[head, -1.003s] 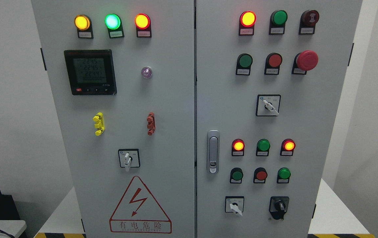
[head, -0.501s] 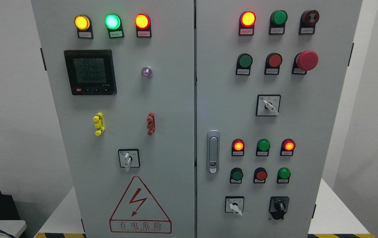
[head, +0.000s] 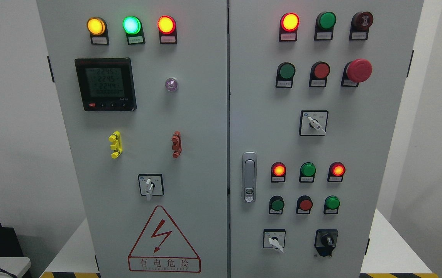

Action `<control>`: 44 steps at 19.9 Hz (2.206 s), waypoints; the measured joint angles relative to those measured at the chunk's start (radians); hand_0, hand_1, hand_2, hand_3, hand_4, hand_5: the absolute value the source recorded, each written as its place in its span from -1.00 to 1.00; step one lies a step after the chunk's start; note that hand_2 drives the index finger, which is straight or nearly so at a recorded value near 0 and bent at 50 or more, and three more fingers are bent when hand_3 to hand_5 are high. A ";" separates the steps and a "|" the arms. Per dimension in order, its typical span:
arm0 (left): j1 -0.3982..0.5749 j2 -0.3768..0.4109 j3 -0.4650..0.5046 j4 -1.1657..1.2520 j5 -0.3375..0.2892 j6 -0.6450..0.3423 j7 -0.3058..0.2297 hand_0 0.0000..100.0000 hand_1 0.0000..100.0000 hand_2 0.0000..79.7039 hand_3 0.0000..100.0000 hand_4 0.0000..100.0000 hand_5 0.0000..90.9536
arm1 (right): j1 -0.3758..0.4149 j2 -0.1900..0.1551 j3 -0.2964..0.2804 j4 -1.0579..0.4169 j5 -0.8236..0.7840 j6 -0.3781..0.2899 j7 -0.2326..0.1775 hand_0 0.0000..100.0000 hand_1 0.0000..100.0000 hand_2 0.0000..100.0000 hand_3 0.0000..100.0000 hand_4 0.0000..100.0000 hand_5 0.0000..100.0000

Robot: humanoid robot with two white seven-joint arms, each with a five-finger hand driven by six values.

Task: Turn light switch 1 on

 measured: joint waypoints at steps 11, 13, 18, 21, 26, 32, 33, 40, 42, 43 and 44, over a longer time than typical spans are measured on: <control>0.049 0.005 0.170 -0.187 0.000 -0.017 0.006 -0.13 -0.86 -1.00 -0.99 -0.93 -1.00 | 0.000 0.000 0.000 0.000 0.000 0.000 0.000 -0.76 -0.22 -1.00 -1.00 -1.00 -1.00; 0.058 0.011 0.196 -0.225 0.000 -0.050 0.008 -0.13 -0.88 -1.00 -0.99 -0.95 -1.00 | 0.000 0.000 0.000 0.000 0.000 0.000 0.000 -0.76 -0.22 -1.00 -1.00 -1.00 -1.00; 0.075 0.023 0.265 -0.346 0.000 -0.102 0.056 -0.09 -0.90 -1.00 -0.87 -0.80 -1.00 | 0.000 0.000 0.000 0.000 0.000 0.000 0.000 -0.76 -0.22 -1.00 -1.00 -1.00 -1.00; 0.081 0.030 0.303 -0.437 0.000 -0.109 0.072 -0.05 -0.94 -1.00 -0.61 -0.52 -1.00 | 0.000 0.000 0.000 0.000 0.000 0.000 0.000 -0.76 -0.22 -1.00 -1.00 -1.00 -1.00; 0.085 0.042 0.365 -0.611 0.000 -0.113 0.090 -0.01 -0.93 -0.76 -0.46 -0.39 -1.00 | 0.000 0.000 0.000 0.000 0.000 0.000 0.000 -0.76 -0.22 -1.00 -1.00 -1.00 -1.00; 0.073 0.058 0.441 -0.841 0.000 -0.125 0.092 -0.11 -0.95 -0.52 -0.31 -0.14 -0.72 | 0.000 0.000 0.000 0.000 0.000 0.000 0.000 -0.76 -0.22 -1.00 -1.00 -1.00 -1.00; 0.071 0.062 0.451 -0.881 0.000 -0.133 0.082 -0.21 -0.91 -0.50 -0.27 -0.06 -0.58 | 0.000 0.000 0.000 0.000 0.000 0.000 0.000 -0.76 -0.22 -1.00 -1.00 -1.00 -1.00; 0.041 0.077 0.487 -1.104 0.000 -0.219 0.043 -0.49 -0.74 -0.29 -0.11 0.08 -0.43 | 0.000 0.000 0.000 0.000 0.000 0.000 0.000 -0.76 -0.22 -1.00 -1.00 -1.00 -1.00; 0.029 0.079 0.488 -1.158 0.000 -0.222 0.041 -0.51 -0.71 -0.27 -0.08 0.10 -0.40 | 0.000 0.000 0.000 0.000 0.000 0.000 0.000 -0.76 -0.22 -1.00 -1.00 -1.00 -1.00; 0.022 0.080 0.488 -1.188 0.000 -0.222 0.040 -0.52 -0.71 -0.26 -0.08 0.10 -0.40 | 0.000 0.000 0.000 0.000 0.000 0.000 0.000 -0.76 -0.22 -1.00 -1.00 -1.00 -1.00; 0.014 0.081 0.487 -1.216 0.000 -0.222 0.039 -0.52 -0.70 -0.26 -0.07 0.11 -0.39 | 0.000 0.000 0.000 0.000 0.000 0.000 0.000 -0.76 -0.22 -1.00 -1.00 -1.00 -1.00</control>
